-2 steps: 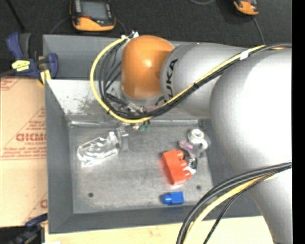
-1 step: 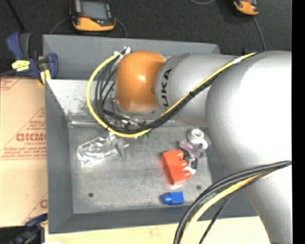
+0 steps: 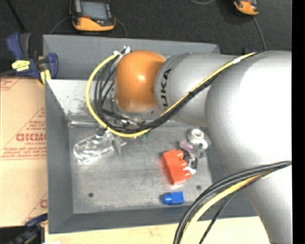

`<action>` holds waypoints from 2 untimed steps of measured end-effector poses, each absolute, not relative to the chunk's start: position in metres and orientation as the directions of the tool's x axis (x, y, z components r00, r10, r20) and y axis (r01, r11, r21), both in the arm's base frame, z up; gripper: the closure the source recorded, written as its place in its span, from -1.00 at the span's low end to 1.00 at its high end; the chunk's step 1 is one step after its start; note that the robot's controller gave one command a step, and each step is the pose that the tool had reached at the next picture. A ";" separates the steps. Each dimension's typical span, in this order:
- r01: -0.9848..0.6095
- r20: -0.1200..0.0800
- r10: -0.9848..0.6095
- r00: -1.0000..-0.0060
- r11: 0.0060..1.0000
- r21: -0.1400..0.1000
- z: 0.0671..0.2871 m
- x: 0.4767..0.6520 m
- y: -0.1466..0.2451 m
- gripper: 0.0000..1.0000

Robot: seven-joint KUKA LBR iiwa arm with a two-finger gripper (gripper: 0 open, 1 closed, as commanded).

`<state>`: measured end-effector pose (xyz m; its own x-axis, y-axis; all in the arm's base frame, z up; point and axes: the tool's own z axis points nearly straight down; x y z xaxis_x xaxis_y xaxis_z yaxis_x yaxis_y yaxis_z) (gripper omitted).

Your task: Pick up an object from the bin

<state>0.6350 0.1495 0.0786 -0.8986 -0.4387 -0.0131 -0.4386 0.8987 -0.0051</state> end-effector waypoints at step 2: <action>-0.520 0.008 -0.520 -0.854 0.854 0.002 0.127 0.563 0.115 1.00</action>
Offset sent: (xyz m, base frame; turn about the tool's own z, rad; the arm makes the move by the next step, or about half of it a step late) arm -0.0115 0.0031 0.1365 0.0058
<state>0.5632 0.1147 0.1265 -0.8542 -0.5199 0.0078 -0.5199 0.8542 0.0020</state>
